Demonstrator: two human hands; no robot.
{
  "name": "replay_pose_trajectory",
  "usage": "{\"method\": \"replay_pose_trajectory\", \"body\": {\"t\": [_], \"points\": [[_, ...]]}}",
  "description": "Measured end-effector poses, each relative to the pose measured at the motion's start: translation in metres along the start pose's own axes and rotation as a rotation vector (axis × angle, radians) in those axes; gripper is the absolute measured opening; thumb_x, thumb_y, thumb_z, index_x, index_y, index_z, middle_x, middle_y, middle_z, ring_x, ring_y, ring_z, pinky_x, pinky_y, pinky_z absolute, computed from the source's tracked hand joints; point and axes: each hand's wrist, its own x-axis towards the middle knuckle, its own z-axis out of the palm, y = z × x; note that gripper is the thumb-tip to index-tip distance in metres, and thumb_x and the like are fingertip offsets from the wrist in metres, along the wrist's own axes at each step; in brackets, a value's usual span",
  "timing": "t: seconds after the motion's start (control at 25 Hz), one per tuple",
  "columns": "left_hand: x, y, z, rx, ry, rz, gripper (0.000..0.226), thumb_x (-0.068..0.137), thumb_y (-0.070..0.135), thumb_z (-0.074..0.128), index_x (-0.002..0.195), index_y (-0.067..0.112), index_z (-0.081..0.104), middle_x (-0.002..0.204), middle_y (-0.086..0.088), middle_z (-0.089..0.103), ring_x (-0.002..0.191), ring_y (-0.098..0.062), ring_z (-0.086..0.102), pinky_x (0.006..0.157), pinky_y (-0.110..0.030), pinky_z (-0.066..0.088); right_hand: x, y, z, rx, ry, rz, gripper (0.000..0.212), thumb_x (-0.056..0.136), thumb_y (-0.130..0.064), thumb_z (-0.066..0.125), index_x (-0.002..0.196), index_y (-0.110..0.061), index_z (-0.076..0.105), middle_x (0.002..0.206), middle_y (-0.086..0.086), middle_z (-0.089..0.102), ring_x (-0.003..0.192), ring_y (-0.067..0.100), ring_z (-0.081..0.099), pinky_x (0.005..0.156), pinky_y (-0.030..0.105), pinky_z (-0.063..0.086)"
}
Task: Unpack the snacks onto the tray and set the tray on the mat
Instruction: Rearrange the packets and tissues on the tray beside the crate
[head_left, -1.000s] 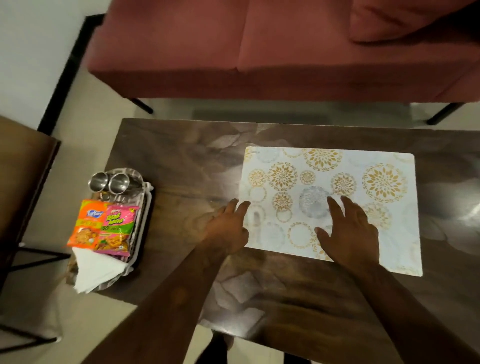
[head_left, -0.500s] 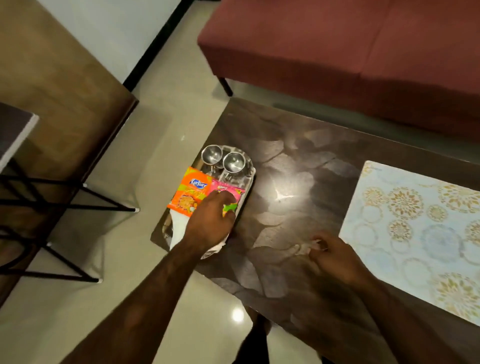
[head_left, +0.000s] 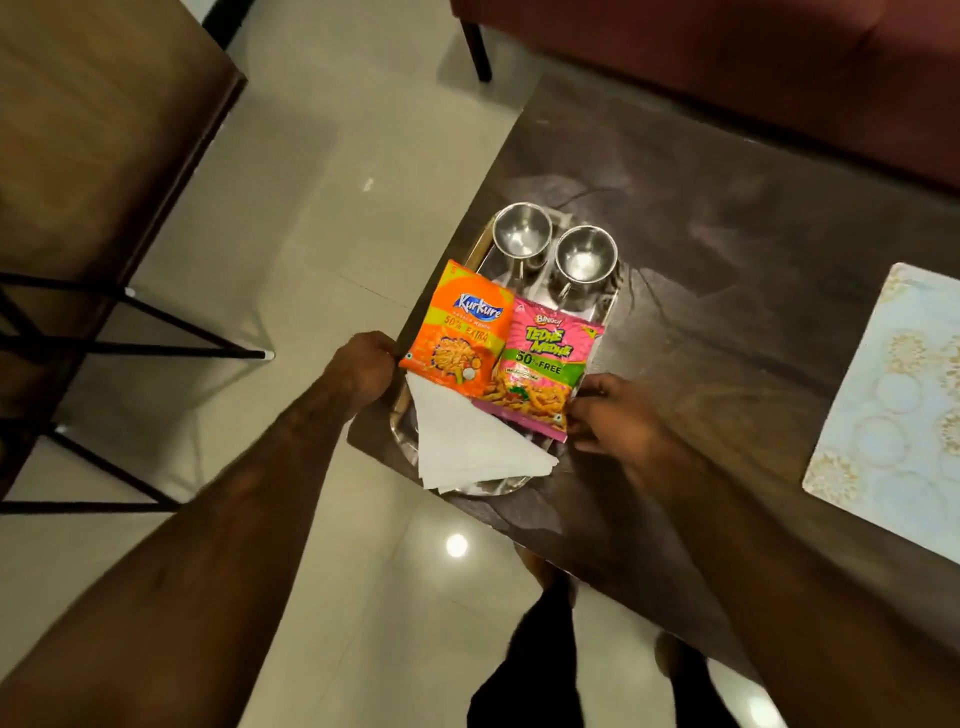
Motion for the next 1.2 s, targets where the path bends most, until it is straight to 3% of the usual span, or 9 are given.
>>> {"method": "replay_pose_trajectory", "body": {"t": [0.12, 0.24, 0.36, 0.56, 0.68, 0.84, 0.92, 1.08, 1.2], "points": [[0.006, -0.001, 0.010, -0.078, -0.165, -0.008, 0.024, 0.097, 0.002, 0.046, 0.096, 0.006, 0.069, 0.083, -0.018, 0.066, 0.075, -0.031, 0.059, 0.063, -0.029, 0.046, 0.008, 0.001, 0.010, 0.055, 0.036, 0.024, 0.018, 0.093, -0.005, 0.062, 0.097, -0.022, 0.060, 0.087, 0.002, 0.075, 0.074, 0.017, 0.074, 0.068, 0.034, 0.059], [0.011, -0.003, 0.009, -0.115, -0.245, 0.013, 0.024, 0.102, 0.012, 0.048, 0.106, 0.008, 0.071, 0.094, -0.018, 0.071, 0.074, -0.029, 0.065, 0.065, -0.031, 0.055, 0.012, 0.001, 0.011, 0.067, 0.036, 0.034, 0.019, 0.089, -0.005, 0.066, 0.101, -0.020, 0.063, 0.100, 0.008, 0.076, 0.091, 0.025, 0.075, 0.074, 0.039, 0.061], [0.013, -0.006, 0.005, -0.143, -0.323, 0.003, 0.019, 0.101, 0.019, 0.054, 0.106, 0.015, 0.072, 0.097, -0.015, 0.075, 0.084, -0.033, 0.073, 0.066, -0.040, 0.063, 0.016, -0.003, 0.019, 0.119, 0.068, 0.030, 0.017, 0.093, 0.001, 0.065, 0.098, -0.014, 0.070, 0.101, 0.015, 0.079, 0.087, 0.028, 0.077, 0.071, 0.039, 0.064], [0.019, -0.010, 0.011, -0.097, -0.326, 0.101, 0.018, 0.100, 0.014, 0.057, 0.108, 0.007, 0.071, 0.101, -0.023, 0.074, 0.087, -0.038, 0.073, 0.072, -0.047, 0.064, 0.027, -0.003, 0.024, 0.069, 0.204, 0.037, 0.023, 0.097, 0.002, 0.052, 0.108, -0.007, 0.070, 0.100, 0.019, 0.078, 0.088, 0.036, 0.077, 0.074, 0.051, 0.066], [0.019, -0.010, 0.020, 0.019, -0.255, 0.194, 0.016, 0.097, 0.005, 0.055, 0.097, 0.007, 0.070, 0.098, -0.019, 0.074, 0.082, -0.033, 0.071, 0.063, -0.037, 0.061, 0.030, 0.005, 0.020, 0.049, 0.264, 0.004, 0.026, 0.095, 0.002, 0.050, 0.102, -0.009, 0.072, 0.096, 0.016, 0.079, 0.088, 0.036, 0.077, 0.077, 0.058, 0.064], [0.013, -0.020, 0.028, 0.086, -0.115, 0.180, 0.010, 0.090, 0.007, 0.066, 0.083, 0.013, 0.064, 0.088, -0.016, 0.072, 0.066, -0.021, 0.063, 0.056, -0.024, 0.047, 0.020, 0.017, 0.002, 0.104, 0.352, -0.033, 0.033, 0.094, 0.005, 0.047, 0.104, -0.010, 0.074, 0.089, 0.010, 0.078, 0.079, 0.031, 0.077, 0.068, 0.045, 0.066], [0.016, -0.029, 0.020, 0.028, -0.072, 0.105, 0.009, 0.087, 0.012, 0.072, 0.089, 0.011, 0.064, 0.082, -0.012, 0.069, 0.060, -0.025, 0.066, 0.050, -0.027, 0.052, 0.016, 0.022, -0.015, 0.118, 0.395, -0.046, 0.033, 0.092, 0.006, 0.049, 0.107, -0.009, 0.075, 0.089, 0.010, 0.078, 0.078, 0.029, 0.076, 0.067, 0.041, 0.066], [0.023, -0.042, -0.005, 0.195, 0.012, 0.121, 0.011, 0.089, 0.018, 0.070, 0.095, 0.014, 0.061, 0.087, -0.003, 0.068, 0.056, -0.015, 0.062, 0.048, -0.022, 0.039, 0.017, 0.032, -0.052, 0.121, 0.423, -0.039, 0.032, 0.091, 0.009, 0.056, 0.112, -0.007, 0.074, 0.098, 0.016, 0.079, 0.077, 0.028, 0.076, 0.071, 0.040, 0.064], [0.022, -0.048, -0.009, 0.233, -0.004, 0.140, 0.013, 0.090, 0.016, 0.069, 0.099, 0.016, 0.061, 0.088, -0.003, 0.068, 0.053, -0.013, 0.062, 0.047, -0.022, 0.041, 0.022, 0.040, -0.066, 0.030, 0.450, -0.035, 0.031, 0.091, 0.011, 0.055, 0.109, -0.006, 0.075, 0.093, 0.015, 0.077, 0.059, 0.016, 0.074, 0.055, 0.028, 0.061]]}}
